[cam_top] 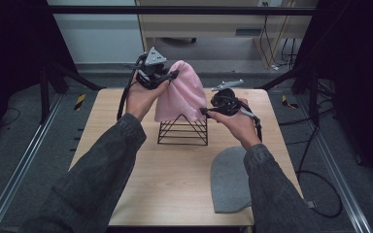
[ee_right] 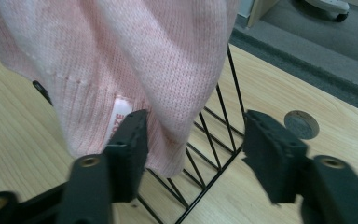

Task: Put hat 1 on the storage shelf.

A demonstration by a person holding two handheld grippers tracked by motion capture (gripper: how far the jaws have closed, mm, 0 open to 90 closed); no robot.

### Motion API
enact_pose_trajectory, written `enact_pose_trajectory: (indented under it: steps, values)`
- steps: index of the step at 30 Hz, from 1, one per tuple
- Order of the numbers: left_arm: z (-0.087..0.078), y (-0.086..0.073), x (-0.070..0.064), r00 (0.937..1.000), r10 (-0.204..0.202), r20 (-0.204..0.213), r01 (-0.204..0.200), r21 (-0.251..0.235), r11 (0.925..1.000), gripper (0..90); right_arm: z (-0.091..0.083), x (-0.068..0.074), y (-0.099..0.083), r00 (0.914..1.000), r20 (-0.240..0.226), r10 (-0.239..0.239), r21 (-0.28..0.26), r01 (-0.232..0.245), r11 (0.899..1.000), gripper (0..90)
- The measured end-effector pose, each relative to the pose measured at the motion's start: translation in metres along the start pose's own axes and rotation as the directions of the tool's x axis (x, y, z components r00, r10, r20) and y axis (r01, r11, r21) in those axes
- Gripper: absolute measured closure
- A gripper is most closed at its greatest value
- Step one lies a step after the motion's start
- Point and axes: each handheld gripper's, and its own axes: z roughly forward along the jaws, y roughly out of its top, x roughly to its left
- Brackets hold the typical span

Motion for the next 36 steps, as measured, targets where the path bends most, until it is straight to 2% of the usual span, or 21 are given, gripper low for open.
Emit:
enact_pose_trajectory:
  steps: [3,7,10,14,17,20,24,26,31,36]
  values:
    - [0.001,-0.003,-0.005,0.9999,0.015,0.002,-0.015,0.007,0.9999,77.2,-0.005,0.003,0.000,0.9999,0.009,-0.008,-0.007,0.008,1.000,34.9]
    - [0.003,-0.011,-0.012,0.9999,0.013,0.009,-0.013,0.014,0.9998,76.6,-0.007,0.007,-0.006,0.9997,0.022,-0.004,-0.020,0.005,1.000,31.4]
    - [0.004,-0.017,-0.019,0.9995,0.030,0.006,-0.030,0.033,0.9990,76.6,-0.005,0.009,-0.013,0.9995,0.032,0.000,-0.031,0.001,1.000,30.9]
    - [0.004,-0.023,-0.021,0.9995,0.027,0.013,-0.028,0.037,0.9989,76.4,-0.004,0.009,-0.015,0.9995,0.032,0.000,-0.025,0.001,1.000,32.0]
    - [0.004,-0.029,-0.023,0.9991,0.036,0.022,-0.037,0.046,0.9983,76.4,-0.003,0.010,-0.017,0.9996,0.028,0.002,-0.037,-0.001,0.999,38.4]
    - [0.003,-0.032,-0.024,0.9992,0.028,0.028,-0.030,0.044,0.9986,76.3,-0.002,0.011,-0.015,0.9997,0.021,-0.011,-0.046,0.012,0.999,45.8]
    - [0.002,-0.033,-0.026,0.9987,0.038,0.034,-0.039,0.050,0.9980,76.3,0.000,0.011,-0.007,0.9996,0.025,-0.016,-0.055,0.017,0.998,49.3]
    - [0.001,-0.033,-0.027,0.9985,0.039,0.038,-0.041,0.048,0.9980,76.2,0.000,0.011,-0.001,0.9995,0.028,-0.014,-0.082,0.017,0.997,52.3]
    - [0.000,-0.033,-0.029,0.9979,0.040,0.050,-0.043,0.051,0.9978,76.1,0.002,0.013,0.006,0.9996,0.007,-0.028,-0.088,0.029,0.996,58.6]
    - [-0.001,-0.034,-0.031,0.9972,0.049,0.056,-0.053,0.057,0.9970,76.1,0.003,0.014,0.012,0.9990,-0.009,-0.044,-0.094,0.042,0.995,75.8]
